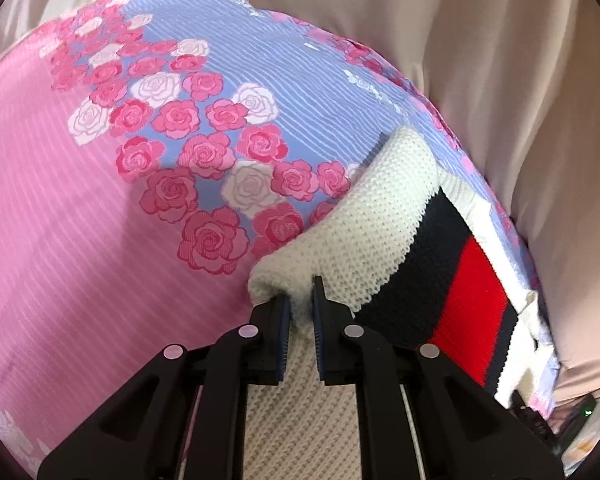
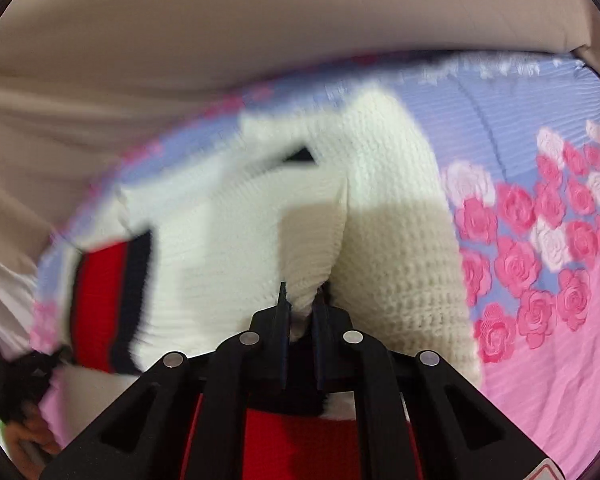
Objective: Fold small clothes
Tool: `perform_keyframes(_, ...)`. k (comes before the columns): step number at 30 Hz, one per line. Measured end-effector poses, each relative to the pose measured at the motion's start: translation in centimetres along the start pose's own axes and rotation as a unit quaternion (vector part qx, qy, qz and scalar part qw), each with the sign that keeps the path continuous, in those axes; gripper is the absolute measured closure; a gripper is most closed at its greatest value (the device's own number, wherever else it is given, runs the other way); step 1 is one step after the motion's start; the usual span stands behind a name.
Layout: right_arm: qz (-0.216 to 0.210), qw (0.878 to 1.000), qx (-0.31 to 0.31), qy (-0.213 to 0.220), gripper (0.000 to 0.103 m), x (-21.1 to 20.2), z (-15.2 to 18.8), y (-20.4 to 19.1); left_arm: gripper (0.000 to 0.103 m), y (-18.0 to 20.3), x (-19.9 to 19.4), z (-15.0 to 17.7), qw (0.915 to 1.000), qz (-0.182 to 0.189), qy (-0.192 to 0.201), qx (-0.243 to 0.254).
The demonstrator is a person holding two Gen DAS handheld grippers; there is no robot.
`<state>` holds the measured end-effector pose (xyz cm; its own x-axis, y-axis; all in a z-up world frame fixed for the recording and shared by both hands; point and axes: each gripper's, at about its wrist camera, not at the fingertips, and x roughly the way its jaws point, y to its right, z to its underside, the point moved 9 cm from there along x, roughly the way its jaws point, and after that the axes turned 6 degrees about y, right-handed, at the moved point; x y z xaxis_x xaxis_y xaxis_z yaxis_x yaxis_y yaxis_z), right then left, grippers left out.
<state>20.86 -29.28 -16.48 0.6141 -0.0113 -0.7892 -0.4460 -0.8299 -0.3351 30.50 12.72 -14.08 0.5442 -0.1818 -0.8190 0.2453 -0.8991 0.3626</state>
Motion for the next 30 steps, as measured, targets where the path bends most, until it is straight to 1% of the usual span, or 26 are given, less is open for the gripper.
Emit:
perform_keyframes(1,-0.006,1.0,-0.006,-0.001,0.093,-0.1,-0.2,-0.2,0.092,0.3,0.0,0.1,0.9998,-0.003,0.002,0.018)
perform_keyframes(2,-0.009,1.0,-0.004,-0.007,0.088,-0.3,-0.2,-0.4,0.09,0.6,-0.2,0.3,0.9995,0.002,-0.002,0.032)
perform_keyframes(3,-0.011,1.0,0.004,-0.011,0.085,-1.6,-0.3,-0.3,0.087,0.7,-0.6,0.6,0.9991,0.012,-0.01,0.039)
perform_keyframes(4,-0.015,1.0,0.009,-0.003,0.079,-3.3,-0.2,0.0,0.086,0.6,-1.4,1.1,0.9985,0.029,-0.02,0.04)
perform_keyframes(5,-0.015,1.0,0.011,0.01,0.075,-5.0,-0.2,0.3,0.073,0.3,-2.2,1.5,0.998,0.039,-0.028,0.042)
perform_keyframes(6,-0.015,0.999,0.017,0.025,0.069,-7.5,0.5,1.2,0.05,-0.4,-3.3,2.0,0.9977,0.036,-0.034,0.047)
perform_keyframes(7,-0.017,0.999,0.024,0.026,0.058,-9.7,1.9,2.3,0.043,-1.7,-4.6,2.8,0.9977,0.023,-0.035,0.053)
perform_keyframes(8,-0.016,0.999,0.028,0.026,0.056,-11.1,3.0,2.8,0.041,-3.1,-6.1,3.9,0.9976,0.023,-0.035,0.056)
perform_keyframes(9,-0.01,0.999,0.032,0.023,0.055,-13.1,5.2,4.2,0.041,-4.0,-7.1,4.9,0.9968,0.03,-0.042,0.06)
perform_keyframes(11,0.0,0.999,0.035,-0.006,0.055,-16.0,10.3,7.0,0.038,-6.8,-9.2,8.5,0.9939,0.037,-0.079,0.067)
perform_keyframes(13,0.001,0.998,0.042,-0.048,0.054,-18.7,16.3,9.2,0.037,-9.5,-11.1,12.3,0.9912,0.038,-0.112,0.059)
perform_keyframes(14,-0.001,0.997,0.046,-0.062,0.053,-19.0,18.5,9.0,0.037,-10.4,-12.0,13.9,0.9902,0.047,-0.121,0.051)
perform_keyframes(15,-0.012,0.995,0.053,-0.085,0.054,-19.6,21.4,9.0,0.033,-10.7,-13.1,14.9,0.9905,0.056,-0.115,0.051)
perform_keyframes(17,-0.034,0.991,0.059,-0.118,0.053,-20.0,25.9,8.0,0.03,-11.3,-14.6,17.6,0.9888,0.057,-0.128,0.05)
perform_keyframes(19,-0.054,0.987,0.06,-0.14,0.053,-19.8,28.6,6.9,0.026,-10.9,-15.3,19.2,0.9871,0.063,-0.137,0.053)
perform_keyframes(20,-0.065,0.985,0.061,-0.147,0.042,-19.4,29.4,6.3,0.023,-10.6,-15.4,19.7,0.9864,0.065,-0.142,0.051)
perform_keyframes(21,-0.072,0.988,0.051,-0.128,0.039,-19.2,29.1,5.4,0.022,-10.3,-15.3,20.0,0.9864,0.066,-0.143,0.046)
perform_keyframes(22,-0.087,0.987,0.042,-0.125,0.039,-18.9,28.9,4.5,0.022,-9.8,-15.3,20.3,0.9853,0.073,-0.15,0.038)
perform_keyframes(23,-0.093,0.986,0.039,-0.129,0.039,-18.5,28.9,4.1,0.023,-9.5,-15.2,20.4,0.9849,0.075,-0.153,0.029)
perform_keyframes(24,-0.096,0.986,0.036,-0.13,0.039,-18.0,28.5,3.6,0.025,-9.6,-15.0,20.3,0.9859,0.069,-0.151,0.025)
perform_keyframes(25,-0.099,0.986,0.034,-0.127,0.043,-17.7,28.2,3.4,0.031,-9.3,-14.8,20.1,0.9864,0.064,-0.149,0.025)
perform_keyframes(26,-0.107,0.986,0.036,-0.124,0.056,-17.2,27.7,3.2,0.048,-9.1,-14.6,19.9,0.9864,0.061,-0.149,0.029)
perform_keyframes(27,-0.111,0.985,0.038,-0.125,0.066,-17.0,27.5,3.2,0.072,-8.9,-14.5,19.9,0.9858,0.061,-0.153,0.034)
perform_keyframes(28,-0.114,0.984,0.039,-0.128,0.087,-16.7,27.2,3.2,0.085,-8.6,-14.2,19.9,0.9846,0.063,-0.159,0.035)
perform_keyframes(29,-0.119,0.984,0.04,-0.129,0.089,-17.1,26.8,3.2,0.091,-8.6,-14.2,19.8,0.9842,0.064,-0.162,0.03)
perform_keyframes(30,-0.124,0.984,0.039,-0.12,0.089,-17.5,26.3,3.2,0.093,-8.5,-14.5,19.6,0.9842,0.07,-0.161,0.022)
